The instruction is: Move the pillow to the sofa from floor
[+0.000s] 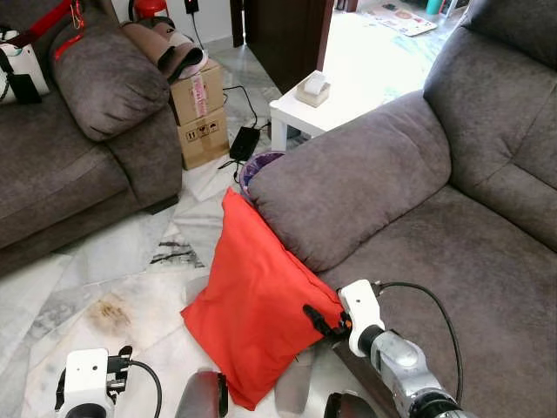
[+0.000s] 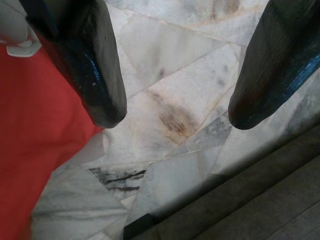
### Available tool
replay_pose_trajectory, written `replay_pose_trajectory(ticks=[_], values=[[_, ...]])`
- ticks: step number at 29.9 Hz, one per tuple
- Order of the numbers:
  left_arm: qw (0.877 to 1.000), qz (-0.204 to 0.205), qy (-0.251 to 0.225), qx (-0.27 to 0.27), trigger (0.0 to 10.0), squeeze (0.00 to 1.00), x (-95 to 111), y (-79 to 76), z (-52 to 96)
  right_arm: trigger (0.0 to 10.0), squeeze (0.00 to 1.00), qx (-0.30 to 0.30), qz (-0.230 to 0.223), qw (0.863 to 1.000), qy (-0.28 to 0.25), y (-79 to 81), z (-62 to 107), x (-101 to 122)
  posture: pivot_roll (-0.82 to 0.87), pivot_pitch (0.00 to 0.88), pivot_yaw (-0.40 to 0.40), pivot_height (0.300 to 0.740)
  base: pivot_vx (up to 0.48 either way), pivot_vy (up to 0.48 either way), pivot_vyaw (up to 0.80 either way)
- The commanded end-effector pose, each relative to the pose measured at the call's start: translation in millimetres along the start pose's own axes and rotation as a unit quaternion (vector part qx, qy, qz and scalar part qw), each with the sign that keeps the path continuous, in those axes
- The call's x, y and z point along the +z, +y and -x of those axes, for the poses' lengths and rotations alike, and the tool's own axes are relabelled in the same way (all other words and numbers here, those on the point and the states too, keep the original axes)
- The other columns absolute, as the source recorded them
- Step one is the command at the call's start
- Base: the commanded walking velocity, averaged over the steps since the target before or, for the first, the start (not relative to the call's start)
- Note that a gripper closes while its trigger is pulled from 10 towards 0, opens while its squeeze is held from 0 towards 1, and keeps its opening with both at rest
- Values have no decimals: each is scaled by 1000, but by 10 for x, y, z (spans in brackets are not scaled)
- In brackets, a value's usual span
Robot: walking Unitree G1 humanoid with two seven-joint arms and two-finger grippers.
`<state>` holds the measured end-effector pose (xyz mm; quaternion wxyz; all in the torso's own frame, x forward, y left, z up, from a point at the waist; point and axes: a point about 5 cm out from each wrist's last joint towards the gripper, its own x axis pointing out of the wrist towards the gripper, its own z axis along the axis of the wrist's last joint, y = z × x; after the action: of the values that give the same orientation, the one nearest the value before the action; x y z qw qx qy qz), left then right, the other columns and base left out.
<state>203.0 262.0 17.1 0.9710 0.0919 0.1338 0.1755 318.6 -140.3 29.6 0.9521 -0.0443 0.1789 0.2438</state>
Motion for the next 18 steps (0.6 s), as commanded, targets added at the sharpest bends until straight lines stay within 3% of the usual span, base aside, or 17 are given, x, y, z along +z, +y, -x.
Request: replay_pose_trajectory(ticks=[1, 9, 18], values=[[1000, 4, 18, 9, 10000, 0, -63, 73, 45, 10000, 1000, 0, -20, 1000, 10, 14, 21, -76, 302, 242, -17, 632, 0, 0, 0], [1000, 8, 17, 7, 10000, 0, -48, 46, 53, 10000, 1000, -18, -53, 998, 4, -62, 52, -81, 300, 220, -41, 632, 0, 0, 0], [1000, 13, 14, 10, 10000, 0, -25, 20, 17, 10000, 1000, -6, -46, 999, 15, -72, 49, -74, 298, 206, -61, 632, 0, 0, 0]])
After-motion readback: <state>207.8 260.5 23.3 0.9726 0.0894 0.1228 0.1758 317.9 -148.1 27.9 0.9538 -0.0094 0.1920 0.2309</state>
